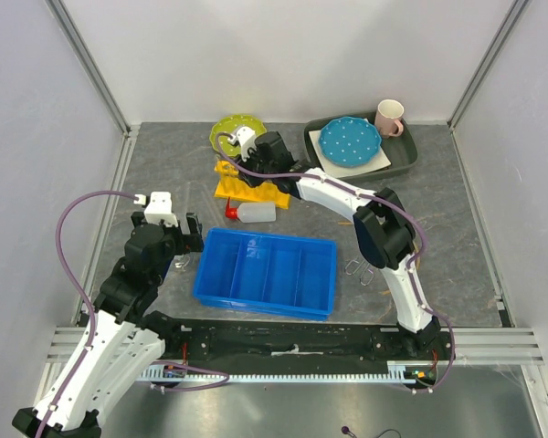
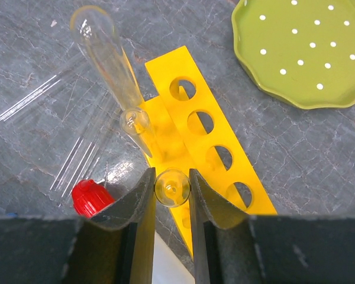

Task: Organize the chemistry lab equipment

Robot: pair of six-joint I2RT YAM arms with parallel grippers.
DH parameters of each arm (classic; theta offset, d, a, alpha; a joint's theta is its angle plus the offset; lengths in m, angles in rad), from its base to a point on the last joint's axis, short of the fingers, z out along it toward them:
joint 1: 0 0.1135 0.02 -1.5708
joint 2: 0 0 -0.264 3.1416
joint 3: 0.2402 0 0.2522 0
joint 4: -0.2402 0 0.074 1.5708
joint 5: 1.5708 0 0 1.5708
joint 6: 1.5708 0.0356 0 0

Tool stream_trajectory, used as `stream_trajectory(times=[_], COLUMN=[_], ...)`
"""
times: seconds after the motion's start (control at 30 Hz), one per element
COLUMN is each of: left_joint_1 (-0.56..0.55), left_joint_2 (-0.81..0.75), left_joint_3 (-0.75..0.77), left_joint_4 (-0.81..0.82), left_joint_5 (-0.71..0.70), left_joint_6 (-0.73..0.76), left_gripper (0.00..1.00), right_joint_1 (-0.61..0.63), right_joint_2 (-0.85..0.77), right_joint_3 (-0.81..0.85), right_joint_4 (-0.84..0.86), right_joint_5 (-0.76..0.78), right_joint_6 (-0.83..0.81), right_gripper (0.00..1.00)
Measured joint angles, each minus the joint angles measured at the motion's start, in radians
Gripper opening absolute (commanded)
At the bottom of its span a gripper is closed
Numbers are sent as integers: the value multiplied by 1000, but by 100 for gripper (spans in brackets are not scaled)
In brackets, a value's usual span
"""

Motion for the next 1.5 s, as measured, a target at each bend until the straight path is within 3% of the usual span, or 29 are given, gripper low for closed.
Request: stream_trajectory(times=[0.53,0.8,0.9,1.03,1.27,1.5], left_joint_1=[0,2,15,60,188,356], left_joint_2=[-2,-8,-4,31,192,430], left_joint_3=[-1,-2,-2,-1,53,164], left_joint_4=[0,0,1,2,2,18], left_joint_5=[0,4,14,53,207,410], left_joint_6=[0,0,0,0,-20,-74], left_gripper=[100,100,100,100,100,97], right_joint_1=[9,3,-10,-63,-244,-293], right_joint_2=[16,-115,-211,-358,-568,-763], right_joint_3=[-3,-75,-97,-100,-122,-390], right_joint_4=[8,-40,-74,-174,-398,-507], right_joint_5=[15,-6,-57,-252,-536,-598], right_joint_6=[-14,-10,-14,-95,-240,-349], right_gripper=[57,67,73,76,79,80])
